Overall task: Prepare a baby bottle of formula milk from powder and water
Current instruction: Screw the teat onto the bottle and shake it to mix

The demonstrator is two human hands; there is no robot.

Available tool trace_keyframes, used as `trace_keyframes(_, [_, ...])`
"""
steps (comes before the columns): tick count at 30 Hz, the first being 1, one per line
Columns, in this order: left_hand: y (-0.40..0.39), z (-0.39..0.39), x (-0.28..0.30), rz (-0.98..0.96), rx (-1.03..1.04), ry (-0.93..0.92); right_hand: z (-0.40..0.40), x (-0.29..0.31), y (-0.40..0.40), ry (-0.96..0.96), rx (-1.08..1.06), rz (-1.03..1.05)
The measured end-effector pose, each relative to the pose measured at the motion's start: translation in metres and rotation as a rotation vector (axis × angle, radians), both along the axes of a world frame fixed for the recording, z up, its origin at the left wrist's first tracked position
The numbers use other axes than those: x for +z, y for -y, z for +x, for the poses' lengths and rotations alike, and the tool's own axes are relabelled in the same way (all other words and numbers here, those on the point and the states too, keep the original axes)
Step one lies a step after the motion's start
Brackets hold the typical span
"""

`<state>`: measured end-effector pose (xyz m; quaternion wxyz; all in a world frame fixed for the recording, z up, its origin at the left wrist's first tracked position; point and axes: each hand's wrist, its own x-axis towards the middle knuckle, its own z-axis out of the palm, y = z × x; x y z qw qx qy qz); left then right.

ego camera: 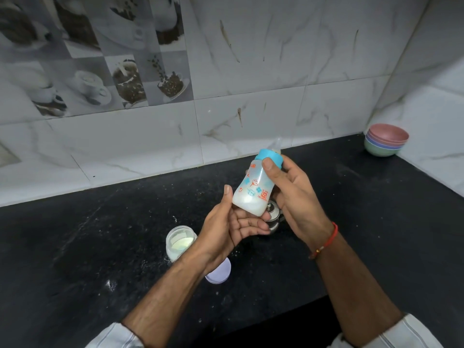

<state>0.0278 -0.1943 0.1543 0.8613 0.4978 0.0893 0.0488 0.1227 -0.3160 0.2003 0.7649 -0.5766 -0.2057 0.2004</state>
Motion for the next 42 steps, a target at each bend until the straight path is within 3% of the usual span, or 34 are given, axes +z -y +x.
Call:
trace_keyframes(4, [-0.004, 0.0, -0.004, 0.025, 0.013, -0.011, -0.001, 0.0, 0.002, 0.057, 0.073, -0.033])
trace_keyframes(7, [-0.011, 0.001, -0.006, 0.245, 0.105, -0.008, 0.0, 0.006, 0.004, 0.137, 0.044, -0.027])
trace_keyframes(9, [-0.018, 0.001, -0.008, 0.41, 0.229, 0.009, 0.0, 0.012, 0.004, 0.241, -0.085, 0.052])
trace_keyframes(12, [-0.03, 0.001, -0.013, 0.512, 0.385, 0.025, -0.006, 0.013, 0.005, 0.475, -0.385, 0.186])
trace_keyframes(14, [-0.036, -0.001, -0.015, 0.561, 0.45, 0.015, -0.003, -0.003, 0.006, 0.621, -0.5, 0.046])
trace_keyframes(15, [-0.037, -0.002, -0.015, 0.575, 0.475, 0.007, -0.002, -0.012, 0.005, 0.653, -0.461, -0.137])
trace_keyframes(17, [-0.039, -0.004, -0.016, 0.585, 0.508, -0.004, -0.001, -0.03, 0.007, 0.582, -0.308, -0.421])
trace_keyframes(18, [-0.04, -0.004, -0.017, 0.591, 0.516, -0.006, 0.0, -0.033, 0.009, 0.553, -0.314, -0.414])
trace_keyframes(22, [-0.039, -0.005, -0.02, 0.6, 0.525, -0.016, 0.0, -0.005, 0.015, 0.526, -0.576, 0.109])
trace_keyframes(23, [-0.039, -0.005, -0.02, 0.603, 0.525, -0.017, 0.001, -0.005, 0.015, 0.568, -0.627, 0.141])
trace_keyframes(25, [-0.036, -0.004, -0.02, 0.613, 0.516, -0.011, 0.002, -0.015, 0.011, 0.594, -0.574, -0.09])
trace_keyframes(27, [-0.035, -0.003, -0.019, 0.615, 0.512, -0.003, 0.002, -0.028, 0.009, 0.486, -0.4, -0.289])
trace_keyframes(30, [-0.036, -0.003, -0.017, 0.615, 0.511, 0.002, 0.003, -0.014, 0.013, 0.397, -0.505, 0.06])
trace_keyframes(32, [-0.036, -0.003, -0.018, 0.616, 0.513, 0.0, 0.004, -0.009, 0.014, 0.471, -0.62, 0.179])
trace_keyframes(33, [-0.036, -0.002, -0.018, 0.62, 0.512, 0.0, 0.005, -0.015, 0.013, 0.528, -0.642, 0.075])
trace_keyframes(35, [-0.033, -0.002, -0.018, 0.63, 0.504, 0.006, 0.007, -0.038, 0.011, 0.563, -0.457, -0.33])
trace_keyframes(37, [-0.031, -0.002, -0.016, 0.649, 0.483, 0.011, 0.007, -0.054, 0.01, 0.454, -0.295, -0.461])
trace_keyframes(40, [-0.031, -0.003, -0.015, 0.671, 0.417, 0.021, 0.004, -0.044, 0.008, 0.22, -0.285, -0.158])
trace_keyframes(42, [-0.029, -0.004, -0.013, 0.697, 0.314, 0.029, 0.003, -0.03, 0.006, 0.161, -0.265, -0.044])
